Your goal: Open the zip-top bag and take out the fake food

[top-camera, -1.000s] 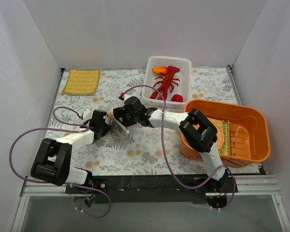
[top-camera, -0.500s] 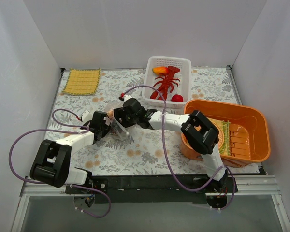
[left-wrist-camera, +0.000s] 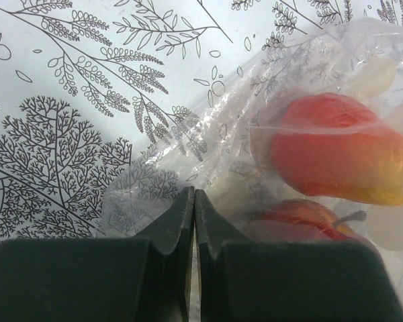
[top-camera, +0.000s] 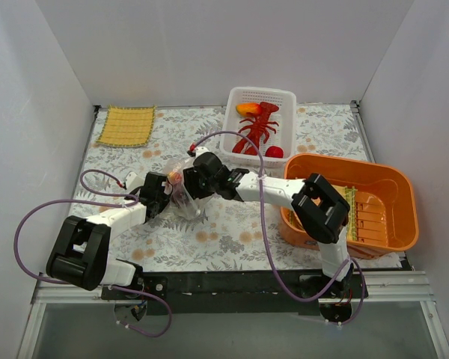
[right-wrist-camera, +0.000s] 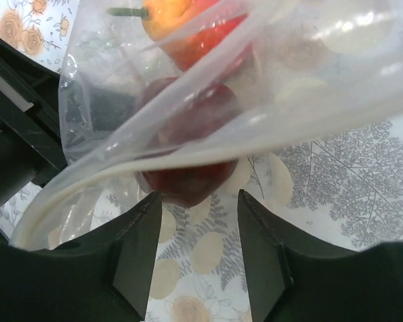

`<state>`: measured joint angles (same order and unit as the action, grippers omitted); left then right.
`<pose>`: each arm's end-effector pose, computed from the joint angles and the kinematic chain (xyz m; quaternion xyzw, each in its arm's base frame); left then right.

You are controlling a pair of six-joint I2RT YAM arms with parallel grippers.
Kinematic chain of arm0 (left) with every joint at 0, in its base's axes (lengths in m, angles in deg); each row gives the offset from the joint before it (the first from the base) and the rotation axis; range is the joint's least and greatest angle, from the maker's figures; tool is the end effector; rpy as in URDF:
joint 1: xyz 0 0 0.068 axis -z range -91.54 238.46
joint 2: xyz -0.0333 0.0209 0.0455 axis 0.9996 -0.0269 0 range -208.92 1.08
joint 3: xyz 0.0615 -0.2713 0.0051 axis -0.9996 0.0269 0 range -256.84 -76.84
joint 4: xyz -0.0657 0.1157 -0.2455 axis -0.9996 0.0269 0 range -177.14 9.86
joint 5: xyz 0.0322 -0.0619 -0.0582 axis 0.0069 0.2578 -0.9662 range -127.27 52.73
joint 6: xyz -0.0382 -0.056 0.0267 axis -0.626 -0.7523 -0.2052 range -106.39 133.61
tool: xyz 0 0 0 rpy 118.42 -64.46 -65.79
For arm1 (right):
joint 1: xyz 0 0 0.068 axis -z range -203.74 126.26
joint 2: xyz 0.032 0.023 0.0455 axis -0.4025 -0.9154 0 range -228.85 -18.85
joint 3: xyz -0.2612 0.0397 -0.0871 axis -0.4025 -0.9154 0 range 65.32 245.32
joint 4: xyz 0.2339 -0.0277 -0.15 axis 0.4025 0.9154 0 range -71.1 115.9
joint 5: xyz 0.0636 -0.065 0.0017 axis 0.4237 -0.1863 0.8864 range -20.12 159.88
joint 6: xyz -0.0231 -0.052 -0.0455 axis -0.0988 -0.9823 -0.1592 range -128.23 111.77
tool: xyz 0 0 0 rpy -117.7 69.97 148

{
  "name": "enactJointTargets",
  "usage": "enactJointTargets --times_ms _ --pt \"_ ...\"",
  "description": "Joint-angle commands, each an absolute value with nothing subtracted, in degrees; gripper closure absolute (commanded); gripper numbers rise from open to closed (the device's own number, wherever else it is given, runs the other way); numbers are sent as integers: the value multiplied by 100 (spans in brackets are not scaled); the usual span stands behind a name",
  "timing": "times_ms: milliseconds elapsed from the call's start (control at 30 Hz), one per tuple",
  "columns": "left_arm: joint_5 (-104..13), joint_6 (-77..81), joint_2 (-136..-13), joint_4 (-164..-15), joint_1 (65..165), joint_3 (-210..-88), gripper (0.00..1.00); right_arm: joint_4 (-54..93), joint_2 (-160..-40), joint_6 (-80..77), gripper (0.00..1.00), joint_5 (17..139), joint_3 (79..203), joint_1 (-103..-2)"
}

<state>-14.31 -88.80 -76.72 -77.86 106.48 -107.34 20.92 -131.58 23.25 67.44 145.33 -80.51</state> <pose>0.2522 -0.0572 0.1155 -0.6728 0.6569 -0.1499 0.3054 0.2702 0.4079 0.1934 -0.1843 0.8664 0.3093 0.3459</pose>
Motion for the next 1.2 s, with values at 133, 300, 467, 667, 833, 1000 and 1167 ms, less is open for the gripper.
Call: enactJointTargets --times_ms 133,300,467,667,833,1000,1167 --pt "-1441 -8729 -7828 -7184 10665 -10593 100 2198 -13715 2060 31 6733 15383 -8086" --pt "-1512 -8676 -7793 -7219 10665 -10575 100 2179 -14049 2112 20 6716 15715 -8086" --pt "-1565 -8667 -7802 -7272 10665 -10558 100 2110 -14330 2262 20 6768 15875 -8086" --pt "-1556 -8693 -7872 -7290 10665 -10549 100 2118 -14436 2271 24 6593 15840 -8086" --pt "-1591 -8772 -7898 -7307 10665 -10540 100 1943 -14471 2156 20 6707 15805 -8069" --pt "-1521 -8808 -7907 -7220 10665 -10558 100 1566 -14068 2235 39 6777 15112 -7876" --pt "-1328 -8878 -8030 -7079 10674 -10663 100 1590 -13391 2166 56 6891 14724 -7682"
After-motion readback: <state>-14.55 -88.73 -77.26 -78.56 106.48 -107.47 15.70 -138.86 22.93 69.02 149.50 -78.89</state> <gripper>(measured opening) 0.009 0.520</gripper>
